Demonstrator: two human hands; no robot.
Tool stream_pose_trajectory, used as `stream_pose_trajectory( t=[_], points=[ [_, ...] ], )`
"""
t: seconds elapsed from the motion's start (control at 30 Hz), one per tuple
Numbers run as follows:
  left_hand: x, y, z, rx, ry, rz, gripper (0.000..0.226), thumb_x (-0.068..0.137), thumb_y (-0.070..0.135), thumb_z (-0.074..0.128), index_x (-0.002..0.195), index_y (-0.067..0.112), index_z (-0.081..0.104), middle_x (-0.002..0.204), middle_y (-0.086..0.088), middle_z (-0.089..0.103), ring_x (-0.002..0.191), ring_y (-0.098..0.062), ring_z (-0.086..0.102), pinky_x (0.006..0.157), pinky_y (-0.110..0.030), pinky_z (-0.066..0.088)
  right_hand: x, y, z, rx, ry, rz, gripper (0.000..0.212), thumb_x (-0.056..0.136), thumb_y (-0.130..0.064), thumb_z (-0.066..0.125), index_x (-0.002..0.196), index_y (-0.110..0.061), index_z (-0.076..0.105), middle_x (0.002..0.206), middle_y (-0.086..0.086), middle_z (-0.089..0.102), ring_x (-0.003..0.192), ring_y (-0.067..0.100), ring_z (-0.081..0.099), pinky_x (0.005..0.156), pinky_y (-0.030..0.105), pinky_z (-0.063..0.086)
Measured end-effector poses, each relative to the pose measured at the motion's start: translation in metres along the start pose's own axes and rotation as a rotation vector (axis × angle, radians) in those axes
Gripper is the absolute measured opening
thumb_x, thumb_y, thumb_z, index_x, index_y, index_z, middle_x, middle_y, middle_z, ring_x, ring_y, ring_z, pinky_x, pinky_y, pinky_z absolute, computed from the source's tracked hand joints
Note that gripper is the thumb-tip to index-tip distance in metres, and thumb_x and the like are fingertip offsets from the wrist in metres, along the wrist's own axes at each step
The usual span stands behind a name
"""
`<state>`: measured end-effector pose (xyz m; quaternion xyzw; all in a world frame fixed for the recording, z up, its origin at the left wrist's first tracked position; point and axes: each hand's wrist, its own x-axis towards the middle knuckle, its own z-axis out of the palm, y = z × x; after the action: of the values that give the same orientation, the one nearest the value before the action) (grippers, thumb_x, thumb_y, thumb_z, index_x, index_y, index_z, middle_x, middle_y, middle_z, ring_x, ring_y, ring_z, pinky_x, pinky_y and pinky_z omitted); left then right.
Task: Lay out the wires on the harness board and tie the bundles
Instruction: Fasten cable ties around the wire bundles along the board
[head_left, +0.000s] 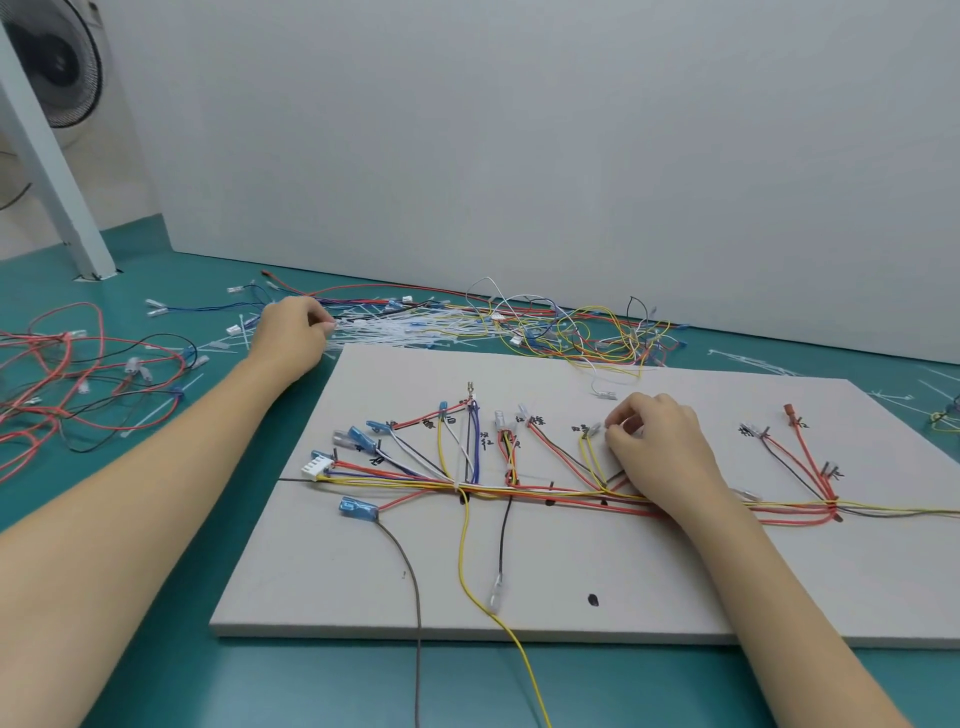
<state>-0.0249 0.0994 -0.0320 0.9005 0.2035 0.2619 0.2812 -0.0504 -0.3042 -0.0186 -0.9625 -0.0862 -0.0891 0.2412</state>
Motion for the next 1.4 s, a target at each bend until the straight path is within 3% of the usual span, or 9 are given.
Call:
stream_pose_trajectory(
  t=[0.23,0.33,0.5,0.67,0.87,0.97,1.07,1.17,1.4],
  points=[
    [-0.026,0.075,-0.018,-0.175,0.102,0.312,0.008,0.091,0.011,0.064,0.091,0.008,0.071,0.092,-0.008,0.064,0.081,-0.018,0.056,0.075,-0.026,0.040,-0.005,-0.010,0.000,0.066,0.186,-0.031,0.009,0.089,-0.025,0.054,0.088,-0.027,0.063,0.096,-0.007,0.059,0.096,0.019,0.044,0.079,0.035,0.032],
    [-0.056,0.123,-0.026,-0.324,-0.026,0.395,0.006,0.088,0.012,0.069,0.091,0.010,0.073,0.086,-0.006,0.069,0.076,-0.014,0.059,0.069,-0.021,0.044,-0.013,-0.024,-0.006,0.285,0.290,-0.157,0.012,0.089,-0.019,0.059,0.082,-0.026,0.066,0.088,-0.011,0.064,0.088,0.016,0.054,0.079,0.033,0.037],
    [-0.111,0.168,-0.024,-0.635,-0.477,0.319,0.005,0.082,0.010,0.075,0.084,0.014,0.074,0.068,0.005,0.071,0.063,-0.004,0.064,0.062,-0.017,0.051,-0.029,-0.054,-0.013,1.031,-0.066,-0.096,0.012,0.092,-0.015,0.062,0.096,-0.018,0.073,0.074,-0.002,0.068,0.063,0.011,0.061,0.056,0.021,0.048],
    [-0.138,0.177,-0.016,-0.699,-0.661,0.306,0.011,0.085,0.012,0.073,0.076,0.018,0.073,0.061,0.005,0.069,0.055,-0.006,0.063,0.054,-0.018,0.049,-0.032,-0.059,-0.011,1.195,-0.166,-0.032,0.017,0.089,-0.017,0.065,0.102,-0.011,0.074,0.080,0.005,0.069,0.059,0.013,0.057,0.054,0.022,0.048],
    [-0.142,0.175,-0.015,-0.765,-0.674,0.200,0.009,0.088,0.014,0.070,0.081,0.010,0.073,0.067,-0.002,0.070,0.060,-0.011,0.065,0.057,-0.022,0.055,-0.028,-0.054,-0.019,1.331,-0.140,0.037,0.016,0.091,-0.017,0.061,0.089,-0.009,0.075,0.085,0.004,0.073,0.074,0.012,0.064,0.065,0.022,0.054],
    [-0.145,0.166,-0.017,-0.621,-0.447,0.267,0.025,0.094,0.034,0.061,0.081,0.016,0.073,0.080,0.001,0.070,0.071,-0.008,0.062,0.066,-0.021,0.048,-0.017,-0.040,-0.037,1.407,-0.059,0.098,0.017,0.097,-0.011,0.052,0.091,-0.006,0.067,0.067,0.002,0.069,0.063,0.013,0.067,0.064,0.024,0.058],
    [-0.161,0.150,-0.024,-0.342,-0.182,0.556,0.032,0.090,0.050,0.053,0.092,0.022,0.068,0.091,0.007,0.059,0.093,-0.010,0.052,0.082,-0.019,0.039,-0.008,-0.017,-0.044,0.963,0.084,0.117,0.021,0.099,-0.011,0.048,0.097,-0.004,0.068,0.062,0.002,0.048,0.048,0.014,0.048,0.047,0.024,0.043],
    [-0.174,0.141,-0.032,-0.304,-0.316,0.723,0.036,0.083,0.056,0.056,0.090,0.023,0.067,0.090,0.009,0.059,0.093,-0.011,0.051,0.085,-0.024,0.039,-0.007,-0.007,-0.039,0.445,0.036,0.060,0.022,0.093,-0.024,0.060,0.082,-0.007,0.070,0.059,0.000,0.043,0.053,0.015,0.037,0.052,0.027,0.028],
    [-0.181,0.135,-0.021,-0.014,-0.441,0.770,0.017,0.079,0.045,0.070,0.086,0.030,0.070,0.083,0.014,0.061,0.084,-0.007,0.054,0.080,-0.034,0.046,-0.009,0.003,-0.038,0.010,-0.114,0.244,0.022,0.082,-0.035,0.070,0.077,-0.014,0.063,0.075,0.003,0.064,0.081,0.026,0.061,0.064,0.029,0.042]
  ],
)
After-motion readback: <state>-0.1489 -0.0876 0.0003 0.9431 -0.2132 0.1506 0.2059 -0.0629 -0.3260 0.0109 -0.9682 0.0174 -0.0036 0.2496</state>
